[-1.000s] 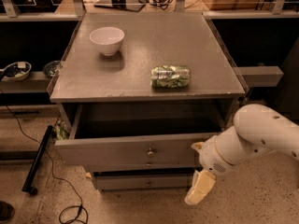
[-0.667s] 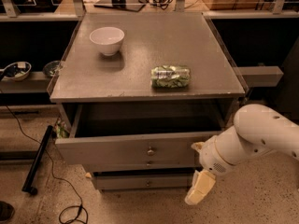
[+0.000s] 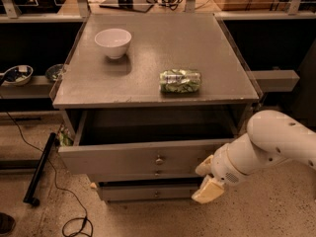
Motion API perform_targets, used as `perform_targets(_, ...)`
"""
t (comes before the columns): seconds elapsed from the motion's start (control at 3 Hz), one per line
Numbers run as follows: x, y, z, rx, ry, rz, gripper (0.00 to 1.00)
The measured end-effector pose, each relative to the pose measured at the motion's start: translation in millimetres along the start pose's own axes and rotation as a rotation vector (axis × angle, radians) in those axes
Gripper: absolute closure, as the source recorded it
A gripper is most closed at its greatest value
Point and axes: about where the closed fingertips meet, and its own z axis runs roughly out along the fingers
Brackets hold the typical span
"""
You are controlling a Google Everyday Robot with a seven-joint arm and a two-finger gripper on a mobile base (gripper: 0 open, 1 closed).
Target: Close top drawer
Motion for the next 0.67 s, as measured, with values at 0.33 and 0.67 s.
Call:
perform_targets(0.33, -0.1, -0.1, 0.0, 0.000, 0.000, 0.000, 0.63)
perform_targets(0.67, -8.5, -8.8, 2.5, 0.017, 0.004, -0.006, 0.86)
